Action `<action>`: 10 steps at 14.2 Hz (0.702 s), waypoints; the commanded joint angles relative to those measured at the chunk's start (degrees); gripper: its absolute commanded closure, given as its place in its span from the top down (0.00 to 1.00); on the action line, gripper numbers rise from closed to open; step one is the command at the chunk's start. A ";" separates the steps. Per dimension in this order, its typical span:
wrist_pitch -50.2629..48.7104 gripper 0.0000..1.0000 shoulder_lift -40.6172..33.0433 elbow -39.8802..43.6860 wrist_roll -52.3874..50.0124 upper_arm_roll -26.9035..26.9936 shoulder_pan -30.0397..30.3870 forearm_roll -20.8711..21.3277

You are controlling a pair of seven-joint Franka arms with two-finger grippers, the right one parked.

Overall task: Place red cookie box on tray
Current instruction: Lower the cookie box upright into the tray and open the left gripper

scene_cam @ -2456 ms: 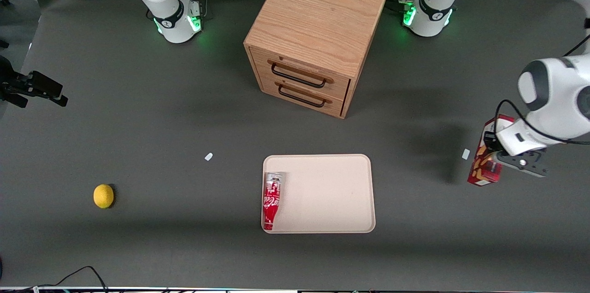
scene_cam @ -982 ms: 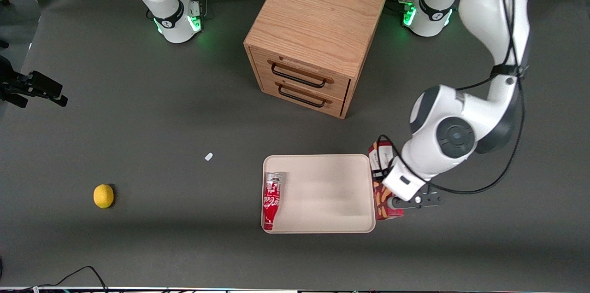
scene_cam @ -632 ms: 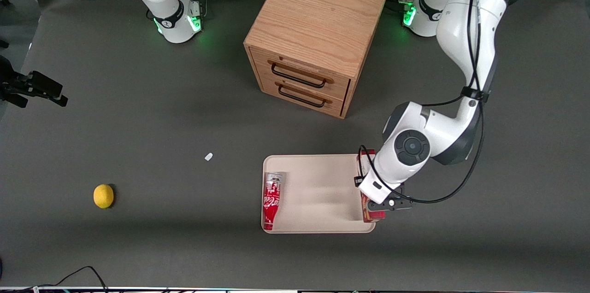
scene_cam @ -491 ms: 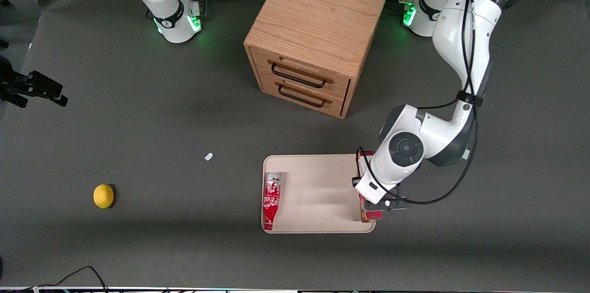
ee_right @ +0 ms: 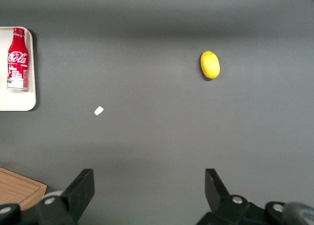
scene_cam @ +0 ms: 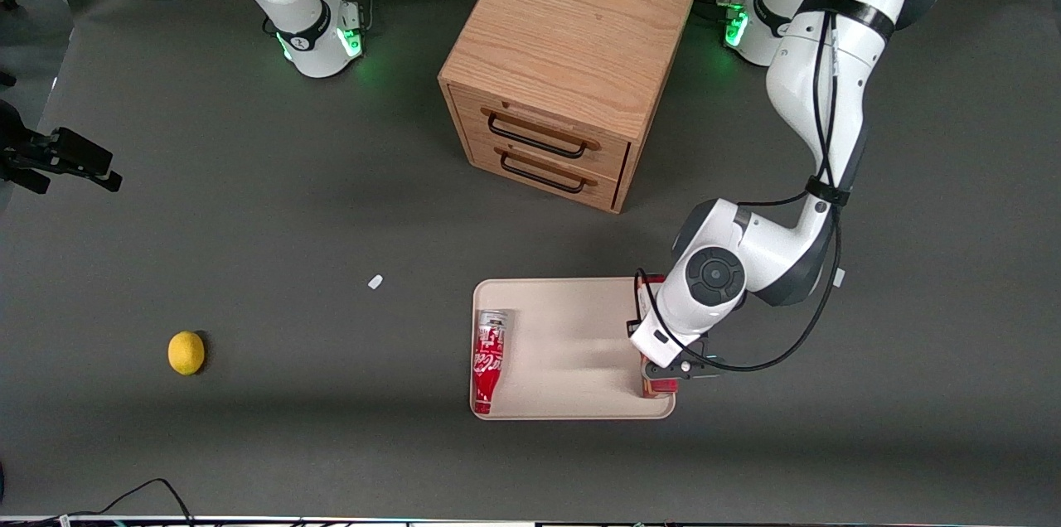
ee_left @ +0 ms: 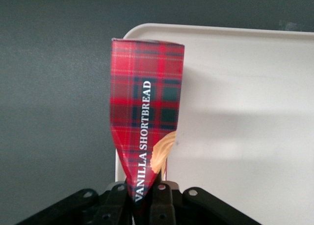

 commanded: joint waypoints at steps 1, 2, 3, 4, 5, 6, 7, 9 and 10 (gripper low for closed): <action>0.49 0.00 -0.73 -0.65 -1.28 0.73 -0.73 1.10; 0.49 0.43 -0.81 -0.65 -1.10 0.73 -0.64 1.18; 0.58 0.99 -0.90 -0.65 -0.84 0.82 -0.64 1.36; 0.58 1.00 -0.90 -0.56 -1.36 0.82 -0.82 1.53; 0.58 1.00 -0.90 -0.56 -1.45 0.82 -0.99 1.45; 0.58 1.00 -0.99 -0.56 -1.45 0.82 -0.99 1.45; 0.58 1.00 -0.99 -0.48 -1.45 0.82 -0.99 1.36; 0.58 1.00 -1.17 -0.48 -1.45 0.82 -0.99 1.10; 0.58 1.00 -1.34 -0.39 -1.45 0.82 -0.91 0.75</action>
